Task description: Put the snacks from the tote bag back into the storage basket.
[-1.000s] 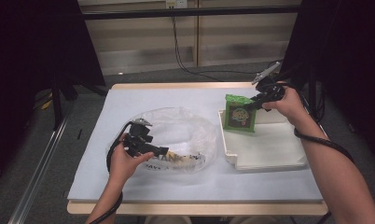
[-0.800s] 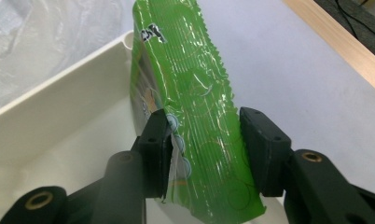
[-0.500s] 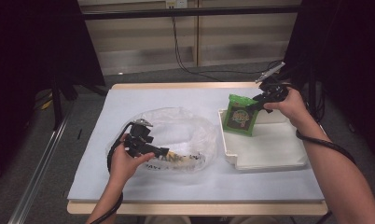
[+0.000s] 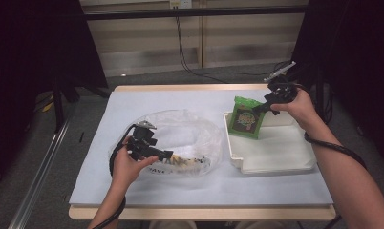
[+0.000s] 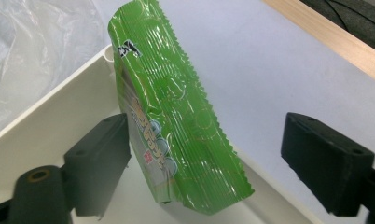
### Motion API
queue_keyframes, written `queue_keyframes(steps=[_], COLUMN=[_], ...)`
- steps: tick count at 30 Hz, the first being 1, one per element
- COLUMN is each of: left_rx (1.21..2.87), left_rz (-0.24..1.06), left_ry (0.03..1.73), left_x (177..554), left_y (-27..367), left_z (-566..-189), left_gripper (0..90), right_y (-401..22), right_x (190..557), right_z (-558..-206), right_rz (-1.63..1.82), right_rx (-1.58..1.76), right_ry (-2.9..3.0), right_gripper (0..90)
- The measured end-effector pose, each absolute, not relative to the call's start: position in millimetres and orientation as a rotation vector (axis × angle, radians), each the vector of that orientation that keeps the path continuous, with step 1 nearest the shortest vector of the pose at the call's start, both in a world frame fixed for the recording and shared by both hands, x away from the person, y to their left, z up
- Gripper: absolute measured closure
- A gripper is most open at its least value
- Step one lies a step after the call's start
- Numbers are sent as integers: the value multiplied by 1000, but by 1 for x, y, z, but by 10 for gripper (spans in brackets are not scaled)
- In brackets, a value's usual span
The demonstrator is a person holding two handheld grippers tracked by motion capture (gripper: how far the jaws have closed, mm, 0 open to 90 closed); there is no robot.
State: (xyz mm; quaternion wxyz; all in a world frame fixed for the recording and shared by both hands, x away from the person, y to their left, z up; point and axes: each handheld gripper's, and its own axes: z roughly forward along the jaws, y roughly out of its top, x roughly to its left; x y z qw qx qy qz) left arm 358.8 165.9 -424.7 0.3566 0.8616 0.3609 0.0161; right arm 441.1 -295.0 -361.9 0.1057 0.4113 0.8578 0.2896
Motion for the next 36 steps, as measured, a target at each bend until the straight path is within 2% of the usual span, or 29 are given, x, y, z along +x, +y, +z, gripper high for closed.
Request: queue_keyframes(steps=[8, 20, 36], left_rx=[2230, 2233, 2234], left_rz=[58, 50, 40], left_ry=[918, 903, 902], left_x=[359, 358, 358], left_y=[163, 163, 159], left_z=[-423, -420, -421], left_gripper=[117, 116, 116], right_y=[-296, -295, -308], right_x=[431, 409, 374], right_z=[-356, -350, -357], right_rz=[888, 909, 1005], right_rx=[1263, 1278, 1302], right_ry=[2514, 2493, 2473], right_gripper=[77, 75, 63])
